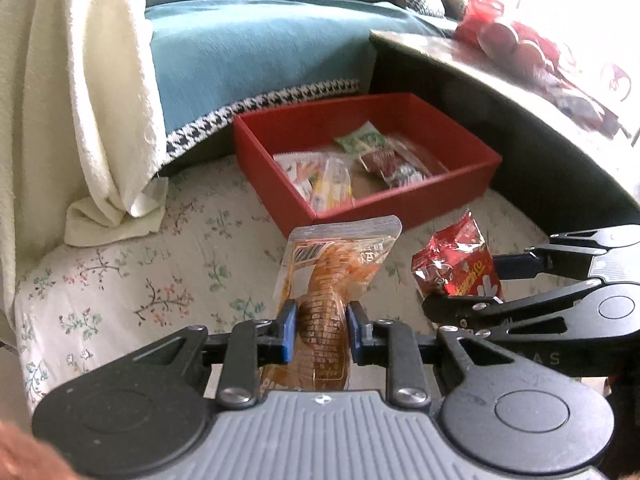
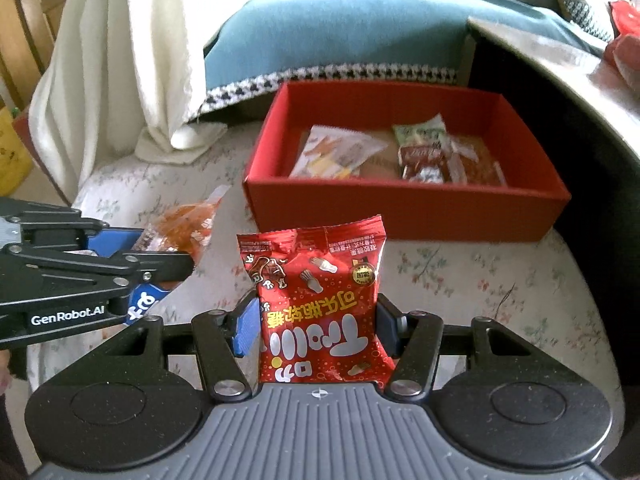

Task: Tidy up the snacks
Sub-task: 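Lift both held bags and carry them over the red box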

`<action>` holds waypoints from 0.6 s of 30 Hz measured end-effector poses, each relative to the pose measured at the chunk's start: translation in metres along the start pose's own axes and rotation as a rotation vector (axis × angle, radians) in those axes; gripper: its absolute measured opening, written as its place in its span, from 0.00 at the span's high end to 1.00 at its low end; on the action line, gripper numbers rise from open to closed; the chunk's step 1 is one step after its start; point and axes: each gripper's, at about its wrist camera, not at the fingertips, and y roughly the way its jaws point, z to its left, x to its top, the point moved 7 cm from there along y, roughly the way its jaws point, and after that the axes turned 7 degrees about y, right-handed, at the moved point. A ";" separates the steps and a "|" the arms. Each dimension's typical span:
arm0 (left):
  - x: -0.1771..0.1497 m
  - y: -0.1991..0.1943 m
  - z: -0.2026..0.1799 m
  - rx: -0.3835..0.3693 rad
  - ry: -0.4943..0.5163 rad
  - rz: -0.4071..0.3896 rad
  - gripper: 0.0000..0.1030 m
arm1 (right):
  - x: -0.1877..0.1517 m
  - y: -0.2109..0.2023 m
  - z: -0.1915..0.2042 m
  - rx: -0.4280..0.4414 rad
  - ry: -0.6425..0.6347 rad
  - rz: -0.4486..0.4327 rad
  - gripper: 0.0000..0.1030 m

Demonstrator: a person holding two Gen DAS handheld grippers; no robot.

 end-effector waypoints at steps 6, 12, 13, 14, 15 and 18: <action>0.012 -0.002 0.006 0.002 -0.027 -0.033 0.81 | 0.014 -0.003 -0.003 -0.007 0.011 -0.034 0.37; 0.025 -0.002 0.006 0.002 -0.034 -0.061 0.81 | 0.029 -0.003 0.001 -0.018 -0.008 -0.056 0.37; 0.027 -0.002 0.006 0.001 -0.036 -0.065 0.81 | 0.032 -0.004 0.001 -0.017 -0.010 -0.062 0.37; 0.030 -0.002 0.006 0.000 -0.039 -0.069 0.81 | 0.034 -0.004 0.002 -0.016 -0.012 -0.067 0.37; 0.032 -0.002 0.006 -0.001 -0.041 -0.074 0.81 | 0.036 -0.005 0.002 -0.015 -0.013 -0.071 0.37; 0.040 -0.002 0.008 -0.003 -0.053 -0.090 0.81 | 0.044 -0.006 0.002 -0.011 -0.011 -0.082 0.37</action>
